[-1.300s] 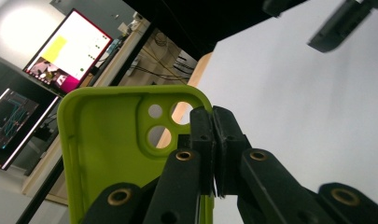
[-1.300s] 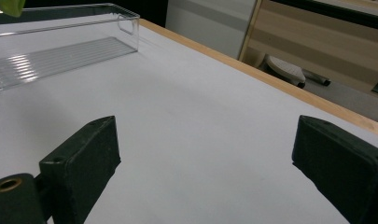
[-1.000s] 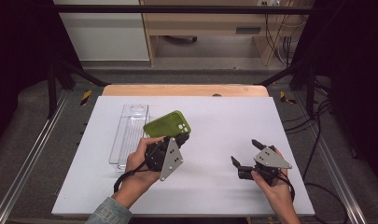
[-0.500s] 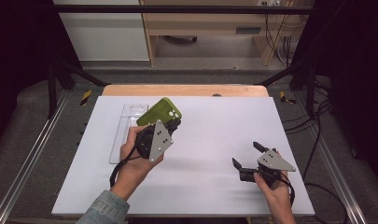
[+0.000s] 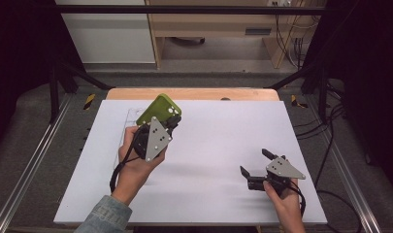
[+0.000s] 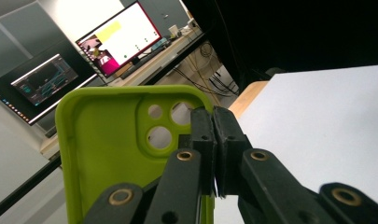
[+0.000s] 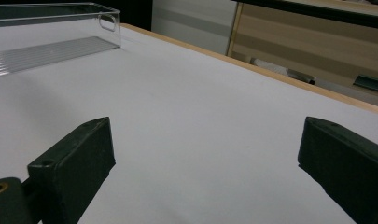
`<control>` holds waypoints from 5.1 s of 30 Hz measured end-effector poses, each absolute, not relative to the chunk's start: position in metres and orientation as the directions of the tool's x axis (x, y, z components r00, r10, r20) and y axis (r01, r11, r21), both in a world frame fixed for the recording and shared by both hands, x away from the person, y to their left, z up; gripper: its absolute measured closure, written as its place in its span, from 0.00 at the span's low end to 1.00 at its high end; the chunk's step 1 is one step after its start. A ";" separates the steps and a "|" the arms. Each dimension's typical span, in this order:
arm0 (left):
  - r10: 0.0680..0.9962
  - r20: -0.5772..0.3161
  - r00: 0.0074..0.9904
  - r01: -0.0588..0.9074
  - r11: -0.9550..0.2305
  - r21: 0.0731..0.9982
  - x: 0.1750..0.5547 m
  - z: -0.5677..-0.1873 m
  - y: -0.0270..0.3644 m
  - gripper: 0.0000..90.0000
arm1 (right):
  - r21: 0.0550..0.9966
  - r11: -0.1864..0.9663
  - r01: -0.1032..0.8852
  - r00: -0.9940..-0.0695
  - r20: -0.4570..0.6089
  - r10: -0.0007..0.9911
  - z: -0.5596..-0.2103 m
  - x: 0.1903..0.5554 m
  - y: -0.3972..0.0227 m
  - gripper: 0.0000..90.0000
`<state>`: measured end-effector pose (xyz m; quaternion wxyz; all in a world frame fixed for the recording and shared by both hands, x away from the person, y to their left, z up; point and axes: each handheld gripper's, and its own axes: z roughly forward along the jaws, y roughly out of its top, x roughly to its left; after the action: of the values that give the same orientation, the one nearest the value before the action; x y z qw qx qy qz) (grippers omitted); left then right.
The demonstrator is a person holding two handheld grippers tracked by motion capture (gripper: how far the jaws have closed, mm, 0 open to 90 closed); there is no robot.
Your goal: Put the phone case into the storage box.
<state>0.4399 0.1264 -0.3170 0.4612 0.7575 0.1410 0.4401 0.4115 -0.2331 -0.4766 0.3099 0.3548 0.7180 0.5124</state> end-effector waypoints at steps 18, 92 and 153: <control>0.718 0.418 0.556 -0.100 -0.441 0.892 0.458 -0.314 0.135 0.97 | 0.958 0.229 0.171 -0.551 -0.100 0.828 -0.478 0.410 -0.230 0.04; 0.924 -0.027 0.382 0.094 -0.010 0.996 0.506 -0.320 0.197 0.97 | 0.974 0.162 0.158 -0.502 -0.062 0.862 -0.478 0.398 -0.237 0.04; 0.951 -0.112 0.289 0.210 0.051 0.976 0.575 -0.372 0.210 0.97 | 0.967 0.190 0.168 -0.538 -0.072 0.840 -0.480 0.401 -0.233 0.04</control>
<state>0.5749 0.2100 -0.3718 0.5375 0.5963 0.4865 0.3447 0.4007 -0.2326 -0.4800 0.3198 0.3590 0.7019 0.5256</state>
